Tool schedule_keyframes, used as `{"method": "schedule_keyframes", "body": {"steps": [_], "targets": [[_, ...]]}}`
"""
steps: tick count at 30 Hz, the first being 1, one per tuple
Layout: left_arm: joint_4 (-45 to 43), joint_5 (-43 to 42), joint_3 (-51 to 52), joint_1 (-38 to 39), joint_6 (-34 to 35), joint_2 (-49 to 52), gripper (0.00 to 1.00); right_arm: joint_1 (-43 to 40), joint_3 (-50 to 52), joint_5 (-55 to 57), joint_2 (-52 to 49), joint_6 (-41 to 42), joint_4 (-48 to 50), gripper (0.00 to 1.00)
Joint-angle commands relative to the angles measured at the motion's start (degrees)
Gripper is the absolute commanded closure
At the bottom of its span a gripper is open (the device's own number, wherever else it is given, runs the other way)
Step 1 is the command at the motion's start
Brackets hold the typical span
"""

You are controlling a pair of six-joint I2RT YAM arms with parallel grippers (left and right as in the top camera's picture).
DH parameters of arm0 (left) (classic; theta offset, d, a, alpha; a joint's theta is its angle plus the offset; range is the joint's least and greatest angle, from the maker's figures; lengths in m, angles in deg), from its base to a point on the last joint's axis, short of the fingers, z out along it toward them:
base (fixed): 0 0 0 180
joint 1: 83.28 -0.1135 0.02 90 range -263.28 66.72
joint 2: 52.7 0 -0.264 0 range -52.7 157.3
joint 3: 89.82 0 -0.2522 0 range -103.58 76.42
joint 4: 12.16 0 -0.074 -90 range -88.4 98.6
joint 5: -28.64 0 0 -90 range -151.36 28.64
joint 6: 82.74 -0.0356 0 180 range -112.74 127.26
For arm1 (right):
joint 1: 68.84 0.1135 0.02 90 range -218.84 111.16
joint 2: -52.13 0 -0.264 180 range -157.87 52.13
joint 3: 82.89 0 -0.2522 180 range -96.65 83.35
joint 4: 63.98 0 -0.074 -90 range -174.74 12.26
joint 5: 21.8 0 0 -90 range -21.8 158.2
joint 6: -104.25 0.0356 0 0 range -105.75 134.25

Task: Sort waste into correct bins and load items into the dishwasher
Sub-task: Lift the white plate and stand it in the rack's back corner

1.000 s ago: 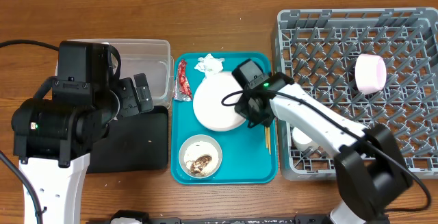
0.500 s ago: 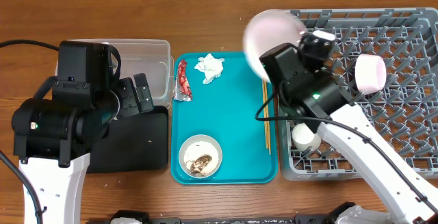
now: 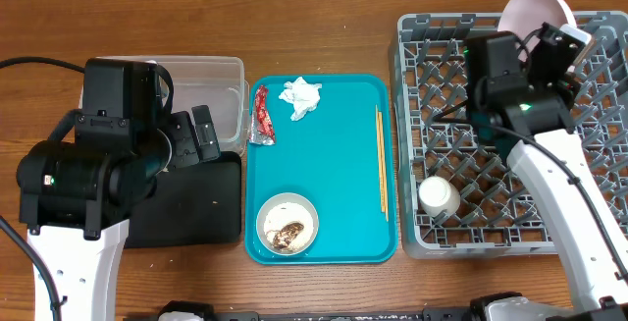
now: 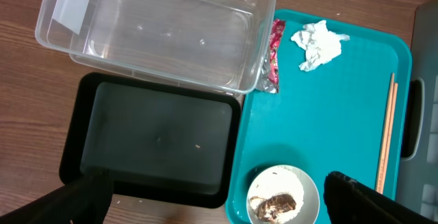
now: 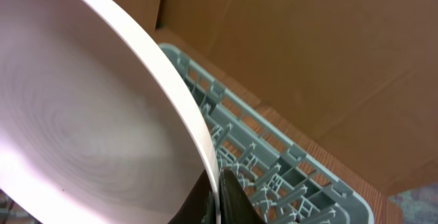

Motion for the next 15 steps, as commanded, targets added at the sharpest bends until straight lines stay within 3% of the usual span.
{"method": "schedule_keyframes", "body": {"steps": [1,15], "targets": [[-0.02,0.70,-0.59,-0.15,0.98,0.17,0.00,-2.56,-1.22,-6.56,-1.75,-3.32,0.24,0.96],[-0.02,0.70,-0.59,-0.15,0.98,0.17,0.00,-3.21,-1.22,-3.52,-11.26,-3.32,1.55,0.96]]}}
